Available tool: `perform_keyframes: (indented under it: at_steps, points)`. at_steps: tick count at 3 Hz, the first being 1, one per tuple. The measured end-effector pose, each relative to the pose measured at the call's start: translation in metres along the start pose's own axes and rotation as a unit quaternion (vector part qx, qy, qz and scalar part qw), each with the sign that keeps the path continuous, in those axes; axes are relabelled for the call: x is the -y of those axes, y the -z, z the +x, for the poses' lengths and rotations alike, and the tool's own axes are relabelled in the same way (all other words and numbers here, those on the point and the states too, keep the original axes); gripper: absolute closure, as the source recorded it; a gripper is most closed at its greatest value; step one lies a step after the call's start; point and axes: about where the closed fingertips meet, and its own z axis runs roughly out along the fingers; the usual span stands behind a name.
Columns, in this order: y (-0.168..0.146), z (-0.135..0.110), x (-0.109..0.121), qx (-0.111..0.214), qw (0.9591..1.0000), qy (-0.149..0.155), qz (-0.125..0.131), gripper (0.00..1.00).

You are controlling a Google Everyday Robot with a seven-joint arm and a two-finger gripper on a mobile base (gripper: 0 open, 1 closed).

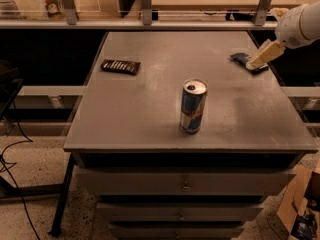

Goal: Move rxbar blueberry near redbull can

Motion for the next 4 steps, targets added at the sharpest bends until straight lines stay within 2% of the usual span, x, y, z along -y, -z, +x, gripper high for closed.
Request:
perform_keyframes:
  at_steps: [2, 4]
  points:
    - [-0.027, 0.035, -0.011, -0.024, 0.9983, -0.048, -0.024, 0.00]
    - [-0.032, 0.066, -0.021, -0.033, 0.9945, -0.091, -0.042, 0.00]
